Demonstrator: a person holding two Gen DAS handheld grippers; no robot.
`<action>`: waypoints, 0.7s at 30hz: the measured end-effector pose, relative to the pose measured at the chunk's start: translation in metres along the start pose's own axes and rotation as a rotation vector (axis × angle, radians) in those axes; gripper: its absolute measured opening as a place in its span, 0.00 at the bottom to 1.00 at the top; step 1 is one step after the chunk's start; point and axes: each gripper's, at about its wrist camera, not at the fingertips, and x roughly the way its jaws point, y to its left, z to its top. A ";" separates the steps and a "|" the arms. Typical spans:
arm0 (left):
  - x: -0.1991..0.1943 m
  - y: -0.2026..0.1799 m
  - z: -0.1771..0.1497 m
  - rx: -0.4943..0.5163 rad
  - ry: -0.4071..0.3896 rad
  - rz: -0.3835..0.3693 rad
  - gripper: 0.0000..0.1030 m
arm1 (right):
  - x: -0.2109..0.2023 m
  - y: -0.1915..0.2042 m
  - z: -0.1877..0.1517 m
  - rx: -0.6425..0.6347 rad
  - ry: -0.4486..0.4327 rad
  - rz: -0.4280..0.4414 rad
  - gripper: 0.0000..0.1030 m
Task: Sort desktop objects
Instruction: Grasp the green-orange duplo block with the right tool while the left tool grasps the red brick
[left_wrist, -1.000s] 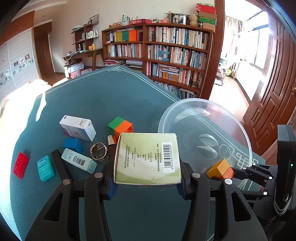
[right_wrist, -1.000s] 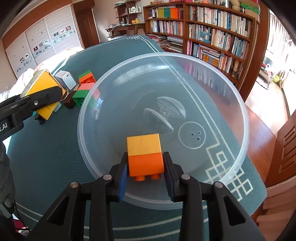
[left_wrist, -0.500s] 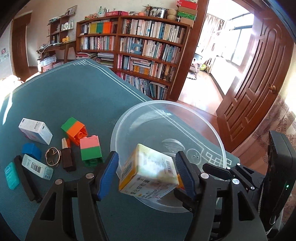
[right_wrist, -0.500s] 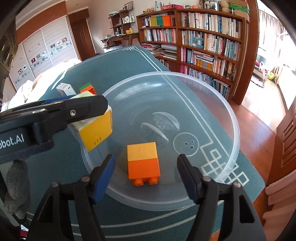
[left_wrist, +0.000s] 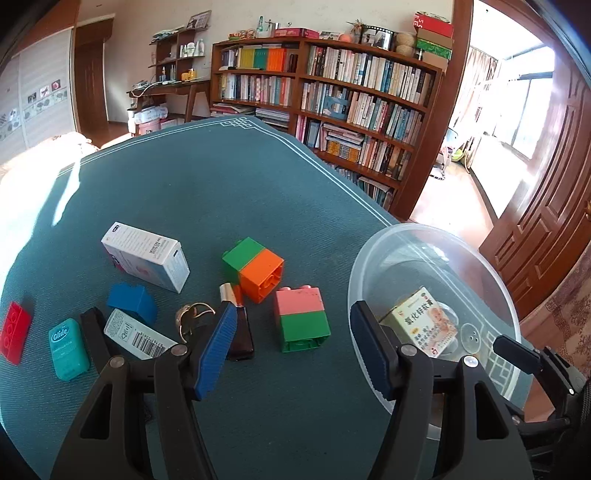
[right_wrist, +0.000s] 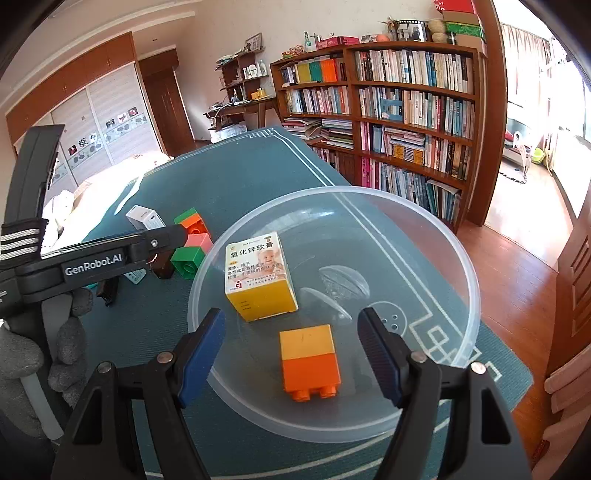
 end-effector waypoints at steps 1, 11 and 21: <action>0.004 0.002 0.000 -0.003 0.007 0.001 0.65 | 0.000 0.001 0.001 -0.002 -0.004 0.006 0.75; 0.036 0.007 0.001 0.018 0.040 0.024 0.74 | 0.006 0.020 0.000 -0.025 -0.002 0.049 0.76; 0.019 0.050 -0.013 0.004 0.002 0.099 0.79 | 0.006 0.048 0.003 -0.072 -0.014 0.105 0.76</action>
